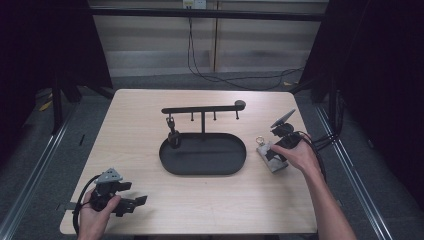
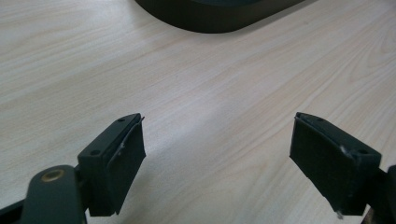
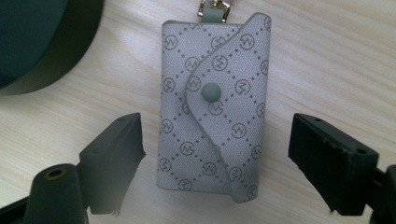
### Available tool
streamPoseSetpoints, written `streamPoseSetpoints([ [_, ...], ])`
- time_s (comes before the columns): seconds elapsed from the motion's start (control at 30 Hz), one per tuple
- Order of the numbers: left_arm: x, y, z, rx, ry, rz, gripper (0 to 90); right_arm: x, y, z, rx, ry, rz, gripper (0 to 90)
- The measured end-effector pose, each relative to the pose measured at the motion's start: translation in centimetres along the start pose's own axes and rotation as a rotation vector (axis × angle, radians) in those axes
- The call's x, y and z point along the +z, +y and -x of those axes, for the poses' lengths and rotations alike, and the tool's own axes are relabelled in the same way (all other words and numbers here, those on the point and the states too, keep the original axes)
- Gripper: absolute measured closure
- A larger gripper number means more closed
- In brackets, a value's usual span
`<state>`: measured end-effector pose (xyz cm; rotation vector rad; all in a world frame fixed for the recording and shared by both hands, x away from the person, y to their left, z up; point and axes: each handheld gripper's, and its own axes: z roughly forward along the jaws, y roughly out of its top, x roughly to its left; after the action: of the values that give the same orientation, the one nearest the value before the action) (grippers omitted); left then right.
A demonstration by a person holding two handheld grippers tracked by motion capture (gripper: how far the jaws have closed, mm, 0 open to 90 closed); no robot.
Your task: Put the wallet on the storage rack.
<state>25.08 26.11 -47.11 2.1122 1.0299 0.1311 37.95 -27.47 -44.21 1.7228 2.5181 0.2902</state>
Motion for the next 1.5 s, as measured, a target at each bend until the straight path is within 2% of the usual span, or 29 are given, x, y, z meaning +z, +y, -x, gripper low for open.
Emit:
streamPoseSetpoints([
  [0.43,0.0,0.0,-0.2,-0.002,0.001,-0.005,17.7,2.4,1.1,-0.2,-0.009,-0.039,-0.066,19.1],
  [0.6,0.0,0.0,-0.2,-0.003,0.003,-0.005,17.7,2.9,1.4,-0.2,0.006,-0.02,-0.073,21.5],
  [0.87,0.1,0.0,-0.1,-0.003,0.005,-0.009,17.7,3.9,1.8,-0.5,0.016,-0.037,-0.095,25.6],
  [1.1,0.1,0.0,-0.2,-0.003,0.008,-0.015,17.7,3.7,1.9,-0.5,0.049,-0.038,-0.097,29.5],
  [1.27,0.2,0.0,-0.1,-0.009,0.009,-0.012,17.7,3.4,1.9,0.0,0.084,-0.008,-0.097,32.6],
  [1.4,0.2,0.0,-0.2,-0.005,0.01,-0.019,17.7,3.0,1.7,0.2,0.106,-0.015,-0.103,32.8],
  [1.5,0.3,0.0,-0.1,-0.006,0.011,-0.023,17.7,2.6,1.6,0.4,0.119,0.002,-0.091,32.9],
])
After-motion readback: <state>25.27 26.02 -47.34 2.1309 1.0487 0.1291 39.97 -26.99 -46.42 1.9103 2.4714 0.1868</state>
